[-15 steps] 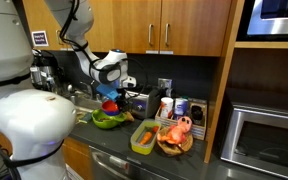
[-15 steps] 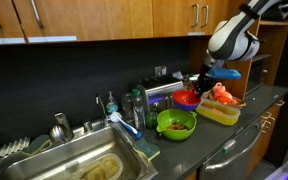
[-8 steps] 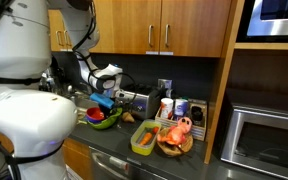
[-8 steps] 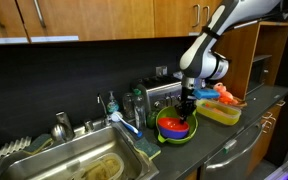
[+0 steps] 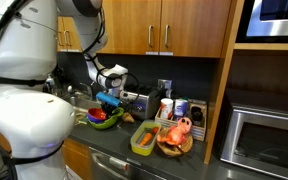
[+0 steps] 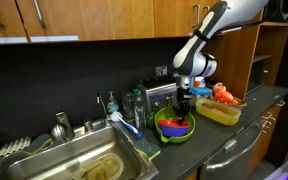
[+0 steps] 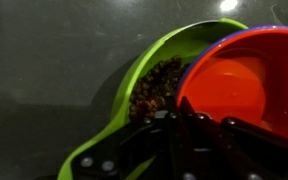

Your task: Move the red and blue bowl to the counter

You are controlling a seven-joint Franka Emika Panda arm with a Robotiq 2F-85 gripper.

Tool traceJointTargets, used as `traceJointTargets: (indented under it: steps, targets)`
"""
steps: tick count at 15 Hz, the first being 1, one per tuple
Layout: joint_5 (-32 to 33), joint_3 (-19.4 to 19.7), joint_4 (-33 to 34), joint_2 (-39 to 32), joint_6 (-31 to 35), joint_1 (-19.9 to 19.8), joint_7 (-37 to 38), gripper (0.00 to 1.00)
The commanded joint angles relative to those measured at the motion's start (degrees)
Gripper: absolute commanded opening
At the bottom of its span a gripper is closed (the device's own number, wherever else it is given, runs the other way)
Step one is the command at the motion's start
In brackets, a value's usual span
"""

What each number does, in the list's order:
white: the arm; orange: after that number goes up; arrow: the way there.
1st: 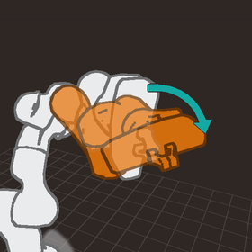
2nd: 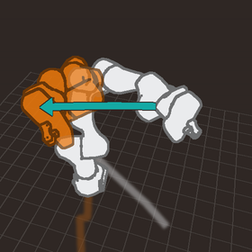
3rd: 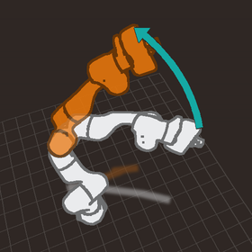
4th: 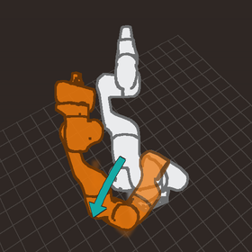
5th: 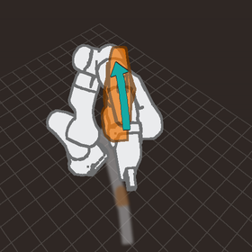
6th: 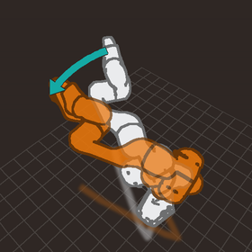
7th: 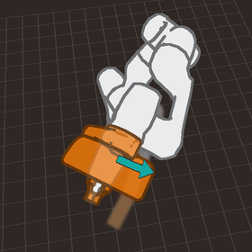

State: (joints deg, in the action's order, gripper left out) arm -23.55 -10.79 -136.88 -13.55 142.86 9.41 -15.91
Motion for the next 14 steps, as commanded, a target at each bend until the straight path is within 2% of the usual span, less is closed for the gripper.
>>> traceJointTargets:
  steps: [1, 9, 14]
  targets:
    - [2.37, -1.26, 2.42, -2.60, -1.95, -1.14, -0.25, 0.02]
    - [5.98, -1.86, -1.49, 1.83, 0.37, -0.27, 1.49, 0.02]
    - [5.42, -2.33, -2.68, 3.72, 1.90, -0.54, 1.12, 0.02]
